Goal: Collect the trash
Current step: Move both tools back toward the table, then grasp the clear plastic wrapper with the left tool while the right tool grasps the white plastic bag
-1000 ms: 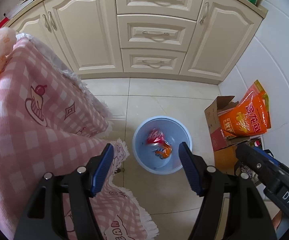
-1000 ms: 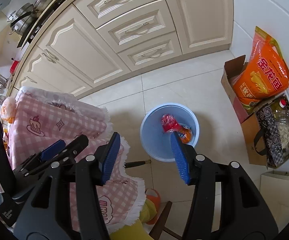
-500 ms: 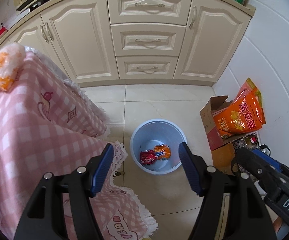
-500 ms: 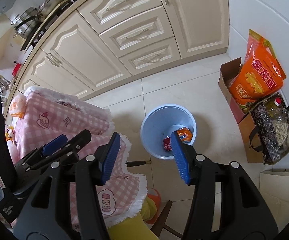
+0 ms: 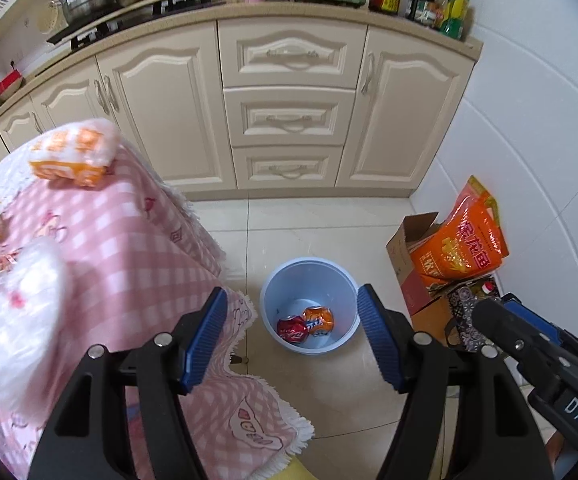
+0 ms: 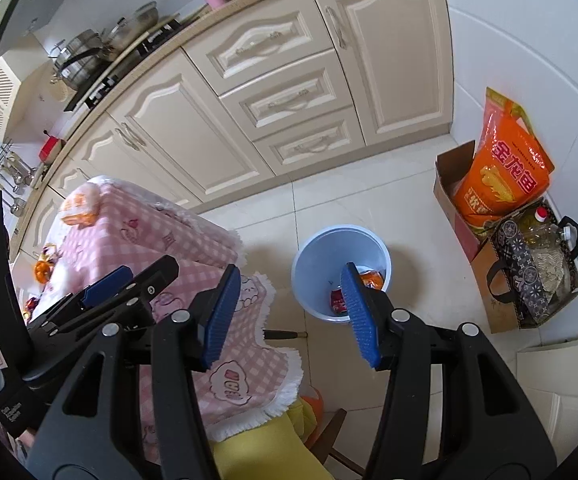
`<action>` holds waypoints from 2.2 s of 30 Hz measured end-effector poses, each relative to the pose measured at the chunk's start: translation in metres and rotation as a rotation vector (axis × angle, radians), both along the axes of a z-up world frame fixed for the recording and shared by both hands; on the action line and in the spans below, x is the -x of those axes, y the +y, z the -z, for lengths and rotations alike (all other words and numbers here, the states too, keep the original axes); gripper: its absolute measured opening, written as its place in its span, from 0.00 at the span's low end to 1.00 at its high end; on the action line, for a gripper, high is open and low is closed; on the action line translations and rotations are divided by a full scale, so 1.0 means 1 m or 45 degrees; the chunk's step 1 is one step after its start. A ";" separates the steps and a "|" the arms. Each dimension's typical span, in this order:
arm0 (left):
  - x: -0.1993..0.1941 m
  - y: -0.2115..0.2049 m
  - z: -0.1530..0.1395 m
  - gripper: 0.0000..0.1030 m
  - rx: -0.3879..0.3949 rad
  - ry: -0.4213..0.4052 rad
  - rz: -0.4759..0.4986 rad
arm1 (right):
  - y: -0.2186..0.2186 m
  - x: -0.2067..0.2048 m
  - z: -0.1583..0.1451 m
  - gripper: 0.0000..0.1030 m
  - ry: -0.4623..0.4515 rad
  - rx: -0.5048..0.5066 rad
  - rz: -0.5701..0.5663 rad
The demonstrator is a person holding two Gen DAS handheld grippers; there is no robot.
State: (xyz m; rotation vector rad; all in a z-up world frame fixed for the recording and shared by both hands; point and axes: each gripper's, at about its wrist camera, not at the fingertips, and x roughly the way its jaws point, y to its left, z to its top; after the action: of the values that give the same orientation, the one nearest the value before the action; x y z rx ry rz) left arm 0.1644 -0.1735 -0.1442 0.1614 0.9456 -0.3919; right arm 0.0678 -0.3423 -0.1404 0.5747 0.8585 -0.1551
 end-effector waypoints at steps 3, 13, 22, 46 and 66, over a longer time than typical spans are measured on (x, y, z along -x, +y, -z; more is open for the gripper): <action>0.012 0.011 -0.014 0.64 0.024 -0.041 -0.001 | 0.009 0.010 -0.012 0.51 -0.042 0.015 -0.008; 0.050 0.069 -0.061 0.64 0.115 -0.186 -0.068 | 0.063 0.035 -0.058 0.52 -0.186 0.068 -0.093; 0.077 0.140 -0.085 0.66 0.164 -0.286 -0.148 | 0.120 0.045 -0.082 0.59 -0.279 0.128 -0.195; 0.069 0.293 -0.070 0.69 0.153 -0.255 -0.457 | 0.230 -0.022 -0.055 0.74 -0.152 0.099 -0.454; 0.013 0.317 -0.020 0.72 0.194 0.002 -0.489 | 0.251 -0.106 -0.013 0.38 -0.066 -0.211 -0.569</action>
State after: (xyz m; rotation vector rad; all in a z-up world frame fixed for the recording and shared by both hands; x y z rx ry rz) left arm 0.1514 0.1435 -0.1239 -0.1586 0.9206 -0.1076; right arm 0.1737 -0.0912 -0.1271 0.5253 0.9342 0.3389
